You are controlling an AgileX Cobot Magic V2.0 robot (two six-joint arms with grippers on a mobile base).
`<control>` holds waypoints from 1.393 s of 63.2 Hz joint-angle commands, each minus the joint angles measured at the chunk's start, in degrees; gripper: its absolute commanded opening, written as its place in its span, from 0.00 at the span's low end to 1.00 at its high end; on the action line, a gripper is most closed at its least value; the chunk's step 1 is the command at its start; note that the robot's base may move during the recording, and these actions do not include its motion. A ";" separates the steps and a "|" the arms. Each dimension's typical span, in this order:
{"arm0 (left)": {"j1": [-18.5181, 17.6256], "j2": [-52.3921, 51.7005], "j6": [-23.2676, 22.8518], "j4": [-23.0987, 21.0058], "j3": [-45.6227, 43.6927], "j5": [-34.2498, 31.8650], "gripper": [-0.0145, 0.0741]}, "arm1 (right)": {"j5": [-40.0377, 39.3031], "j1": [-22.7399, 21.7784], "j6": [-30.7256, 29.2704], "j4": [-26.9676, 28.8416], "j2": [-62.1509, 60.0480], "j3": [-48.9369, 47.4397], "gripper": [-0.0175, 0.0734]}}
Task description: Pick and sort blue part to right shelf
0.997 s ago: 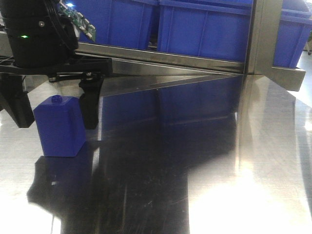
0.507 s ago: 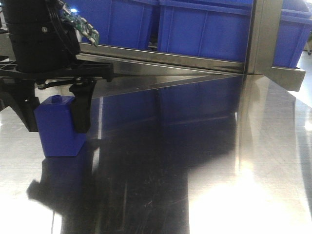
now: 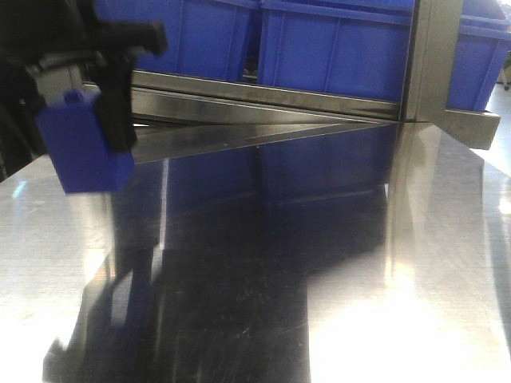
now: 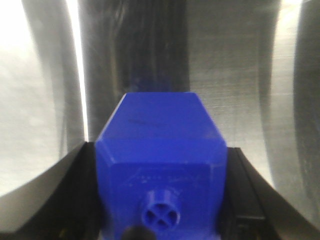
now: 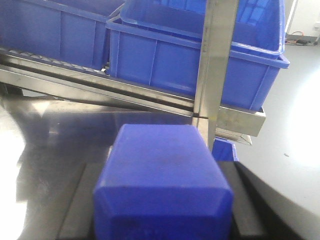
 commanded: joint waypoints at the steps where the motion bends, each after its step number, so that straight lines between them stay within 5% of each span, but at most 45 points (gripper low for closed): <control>1: 1.23 -5.89 8.47 0.06 -0.37 -2.10 0.52 | -5.35 -0.47 0.11 -0.51 0.24 -1.65 0.52; 12: 4.32 -13.68 17.98 -0.51 6.80 -11.80 0.52 | -5.35 -0.47 0.11 -0.51 0.24 -1.65 0.52; 31: 11.75 -30.25 18.09 -1.10 25.78 -39.97 0.52 | -5.35 -0.47 0.11 -0.51 0.24 -1.65 0.52; 45: 18.05 -42.85 17.93 -2.54 35.52 -53.09 0.52 | -5.35 -0.47 0.11 -0.51 0.24 -1.65 0.52; 65: 27.86 -56.51 17.93 -2.90 39.42 -53.91 0.52 | -5.35 -0.47 0.11 -0.51 0.24 -1.65 0.52; 88: 28.56 -67.08 17.93 -2.18 40.80 -54.13 0.52 | -5.35 -0.47 0.11 -0.51 0.24 -1.65 0.52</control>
